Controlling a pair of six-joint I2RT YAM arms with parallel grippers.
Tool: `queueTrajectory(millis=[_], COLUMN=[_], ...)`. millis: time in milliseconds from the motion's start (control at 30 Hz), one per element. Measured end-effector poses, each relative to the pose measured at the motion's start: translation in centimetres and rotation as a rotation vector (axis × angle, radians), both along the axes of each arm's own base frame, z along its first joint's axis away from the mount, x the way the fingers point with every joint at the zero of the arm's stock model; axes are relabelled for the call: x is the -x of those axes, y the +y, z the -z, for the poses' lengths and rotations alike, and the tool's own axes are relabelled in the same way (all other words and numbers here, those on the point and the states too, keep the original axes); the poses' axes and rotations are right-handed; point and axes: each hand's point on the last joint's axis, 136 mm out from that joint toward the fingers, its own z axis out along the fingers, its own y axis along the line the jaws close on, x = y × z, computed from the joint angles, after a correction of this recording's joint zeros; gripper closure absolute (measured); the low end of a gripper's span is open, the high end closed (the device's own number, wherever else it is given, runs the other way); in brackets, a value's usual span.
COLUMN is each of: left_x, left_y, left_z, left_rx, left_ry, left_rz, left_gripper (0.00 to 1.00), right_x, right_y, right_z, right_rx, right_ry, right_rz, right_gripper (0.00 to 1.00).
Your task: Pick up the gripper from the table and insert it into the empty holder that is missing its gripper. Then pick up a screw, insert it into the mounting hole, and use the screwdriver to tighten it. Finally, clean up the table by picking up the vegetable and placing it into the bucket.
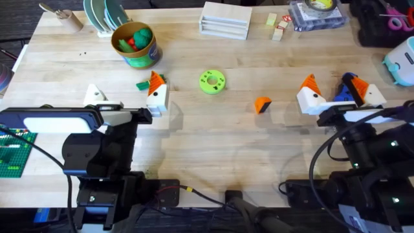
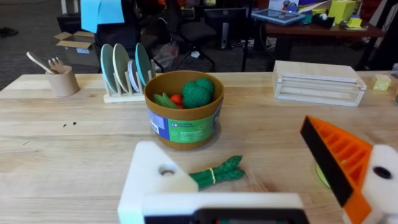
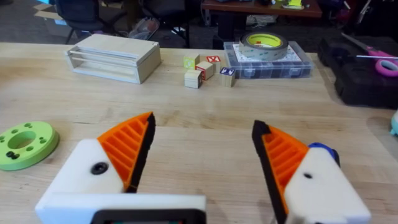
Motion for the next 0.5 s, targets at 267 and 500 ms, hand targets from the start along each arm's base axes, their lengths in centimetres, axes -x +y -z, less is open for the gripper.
queueTrajectory(millis=[267,500], left_x=[0.0,0.0], left_y=[0.0,-0.01], left_z=[0.0,-0.01], left_rx=[0.0,0.0], left_ry=[0.0,0.0], left_rz=[0.0,0.0], left_gripper=[0.011,0.01], right_x=[0.03,0.04], right_y=[-0.01,-0.07], right_z=[0.2,0.18], right_rx=[0.0,0.004], right_ry=[0.01,0.01], right_rz=[0.0,0.004], right_gripper=[0.01,0.01])
